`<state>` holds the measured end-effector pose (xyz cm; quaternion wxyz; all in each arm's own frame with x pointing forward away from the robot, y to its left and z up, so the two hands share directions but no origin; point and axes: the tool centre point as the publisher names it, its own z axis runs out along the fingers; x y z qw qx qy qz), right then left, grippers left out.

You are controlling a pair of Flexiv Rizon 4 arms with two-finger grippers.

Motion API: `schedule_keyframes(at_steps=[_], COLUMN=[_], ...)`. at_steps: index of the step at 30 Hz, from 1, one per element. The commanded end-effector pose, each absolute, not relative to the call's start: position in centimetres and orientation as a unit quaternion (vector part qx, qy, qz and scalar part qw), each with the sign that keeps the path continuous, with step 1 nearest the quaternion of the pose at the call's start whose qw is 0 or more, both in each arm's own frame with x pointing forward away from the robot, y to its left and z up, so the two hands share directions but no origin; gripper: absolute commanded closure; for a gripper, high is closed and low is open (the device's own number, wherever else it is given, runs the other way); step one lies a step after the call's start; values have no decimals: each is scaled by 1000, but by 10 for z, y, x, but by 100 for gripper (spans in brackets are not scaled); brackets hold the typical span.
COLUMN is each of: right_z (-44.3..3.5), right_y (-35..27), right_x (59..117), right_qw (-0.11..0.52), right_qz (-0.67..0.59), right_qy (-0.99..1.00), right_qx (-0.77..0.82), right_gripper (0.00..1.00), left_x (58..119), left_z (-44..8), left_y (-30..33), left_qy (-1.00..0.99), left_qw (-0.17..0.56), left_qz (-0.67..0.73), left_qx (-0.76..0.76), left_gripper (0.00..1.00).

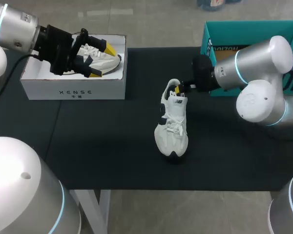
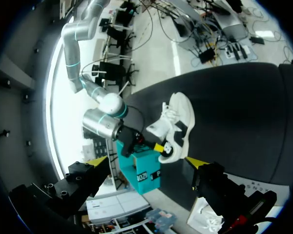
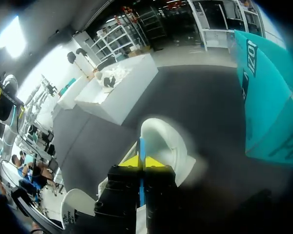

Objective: Take the shoe out of the shoebox, open the shoe tongue, remove and reinsert the insole, then place the shoe into the shoebox

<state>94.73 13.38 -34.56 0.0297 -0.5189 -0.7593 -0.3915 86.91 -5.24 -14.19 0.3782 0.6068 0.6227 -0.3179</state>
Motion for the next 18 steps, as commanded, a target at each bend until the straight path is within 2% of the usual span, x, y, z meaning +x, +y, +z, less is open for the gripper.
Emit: schedule_keyframes(at_steps=[1, 8, 9, 10, 18], right_z=[-354, -359, -358, -357, -334], right_y=[146, 143, 142, 140, 133], right_x=[953, 954, 954, 954, 950], right_qw=[25, 30, 31, 28, -64], right_qz=[-387, -383, -379, -377, -272], right_qy=[-759, -756, -755, -754, -793], right_qx=[-522, -530, -534, -537, -541], right_gripper=[100, 100, 72, 0, 0], left_x=[868, 868, 868, 868, 868], left_z=[-142, -142, -142, -142, -142], left_y=[-53, -53, -53, -53, -53], left_qy=[623, 623, 623, 623, 623], left_qw=[378, 378, 378, 378, 378], left_qz=[-316, -316, -316, -316, -316], left_qx=[607, 607, 607, 607, 607], left_gripper=[0, 0, 0, 0, 0])
